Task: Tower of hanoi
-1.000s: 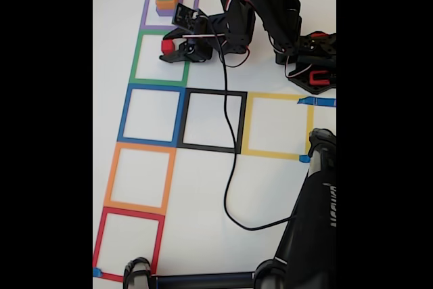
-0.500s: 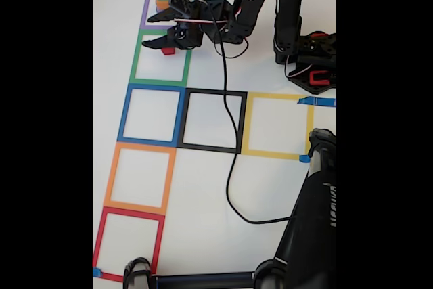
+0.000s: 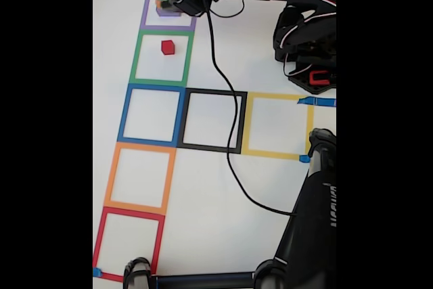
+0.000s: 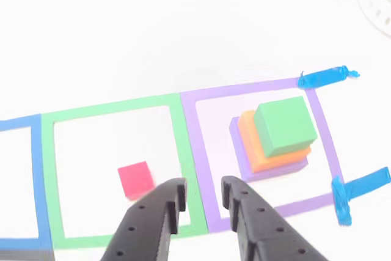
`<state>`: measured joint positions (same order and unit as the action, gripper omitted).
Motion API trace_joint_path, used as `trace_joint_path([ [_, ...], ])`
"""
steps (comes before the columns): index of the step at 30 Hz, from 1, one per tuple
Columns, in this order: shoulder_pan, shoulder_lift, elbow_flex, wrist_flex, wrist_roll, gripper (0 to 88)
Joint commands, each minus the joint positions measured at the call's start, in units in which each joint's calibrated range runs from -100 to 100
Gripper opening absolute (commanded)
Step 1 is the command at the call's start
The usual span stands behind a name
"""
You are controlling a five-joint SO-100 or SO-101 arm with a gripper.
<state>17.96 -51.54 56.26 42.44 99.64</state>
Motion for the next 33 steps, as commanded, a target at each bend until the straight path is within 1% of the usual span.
trace_joint_path([
  [1, 2.9, -0.7, -21.0, 22.7, 0.4, 2.5],
  [8, 9.5, 10.4, -52.9, 46.3, 0.4, 3.7],
  [10, 12.3, 12.0, -57.9, 50.1, 0.4, 3.5],
  [16, 19.4, 11.5, -59.4, 50.1, 0.4, 5.5],
  [20, 23.2, 11.4, -57.3, 50.1, 0.4, 7.7],
  [23, 25.7, 9.9, -50.7, 46.8, 0.4, 13.3],
  [26, 26.8, 5.9, -39.7, 38.7, 0.4, 15.5],
  [30, 27.2, -0.9, -22.0, 22.6, 0.4, 17.8],
  [33, 25.9, -4.5, -9.8, 9.4, 0.4, 22.3],
])
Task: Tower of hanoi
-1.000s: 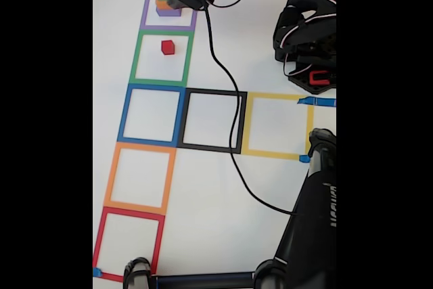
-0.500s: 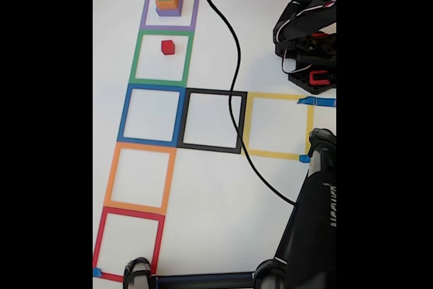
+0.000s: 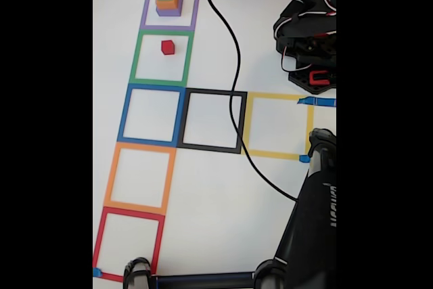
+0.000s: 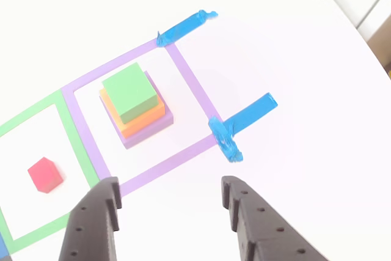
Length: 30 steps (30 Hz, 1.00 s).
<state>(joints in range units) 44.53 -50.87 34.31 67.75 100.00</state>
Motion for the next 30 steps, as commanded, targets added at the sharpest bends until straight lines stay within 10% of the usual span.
trace_joint_path([
  [1, -1.3, -5.9, 16.1, -20.5, 0.0, 23.5],
  [30, -7.0, 33.5, 41.8, -97.6, 0.0, 27.9],
])
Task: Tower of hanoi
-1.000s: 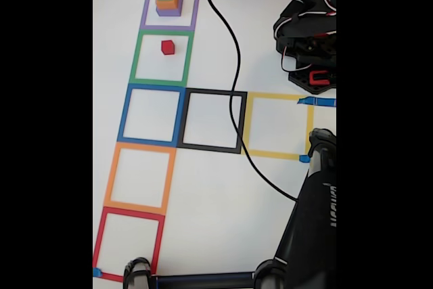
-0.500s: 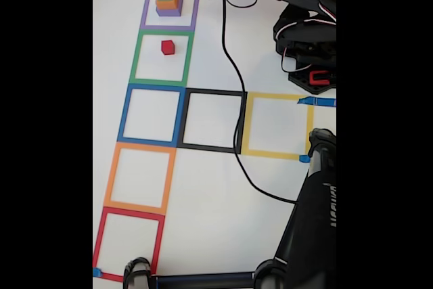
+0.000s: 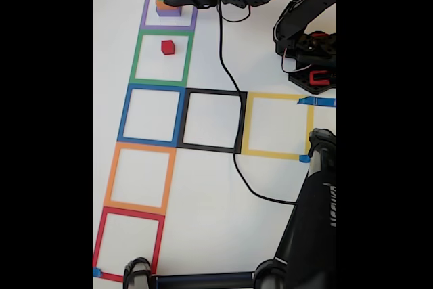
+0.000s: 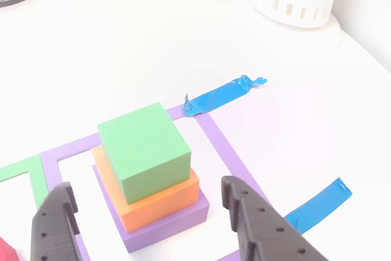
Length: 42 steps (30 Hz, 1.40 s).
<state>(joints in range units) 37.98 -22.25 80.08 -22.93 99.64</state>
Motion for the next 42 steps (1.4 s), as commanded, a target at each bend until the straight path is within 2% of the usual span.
trace_joint_path([
  [1, -0.6, 6.9, -4.6, -8.7, 0.4, 27.9],
  [5, -1.1, 13.8, -8.4, -13.7, 0.4, 28.0],
  [16, -4.0, 20.4, -13.6, -17.1, 0.4, 28.0],
  [42, -3.4, 24.3, -12.2, -20.1, 0.4, 25.5],
])
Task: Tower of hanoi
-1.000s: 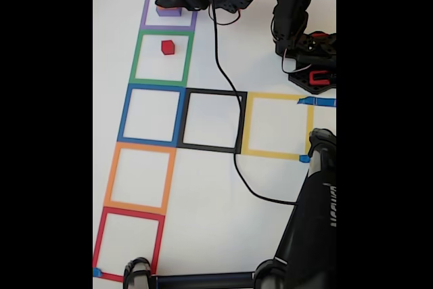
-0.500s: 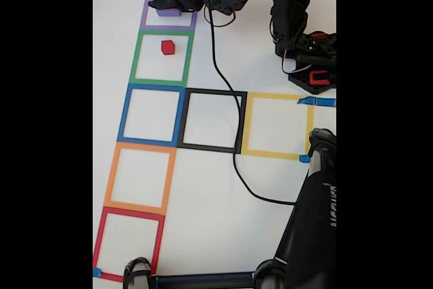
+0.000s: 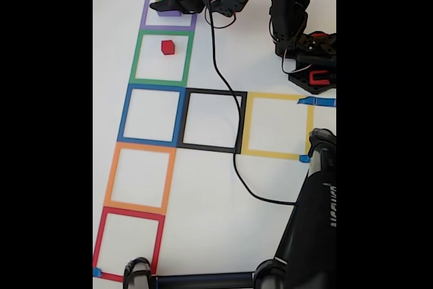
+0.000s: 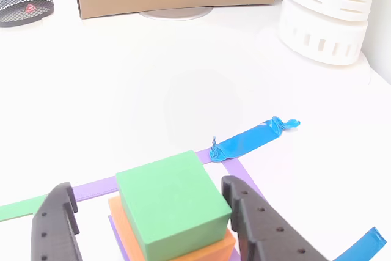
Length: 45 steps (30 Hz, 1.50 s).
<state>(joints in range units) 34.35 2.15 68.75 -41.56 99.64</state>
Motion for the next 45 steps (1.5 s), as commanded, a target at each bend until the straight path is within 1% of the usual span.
trace_joint_path([
  [1, 0.2, 0.0, -0.8, -1.4, 0.4, 25.1],
  [6, 0.1, 0.1, -0.3, -1.5, 0.4, 23.2],
  [21, -0.6, -0.2, 0.3, -1.8, 0.4, 13.2],
  [32, -1.2, -1.6, 2.0, -1.8, 0.4, 8.3],
  [35, -1.6, -2.3, 2.4, -1.7, 0.4, 7.9],
  [37, -1.9, -3.0, 2.5, -1.8, 0.4, 9.5],
  [40, -2.6, -5.3, 3.1, -0.9, 0.4, 9.1],
  [45, -3.8, -13.1, 2.7, 8.0, 0.4, 8.1],
])
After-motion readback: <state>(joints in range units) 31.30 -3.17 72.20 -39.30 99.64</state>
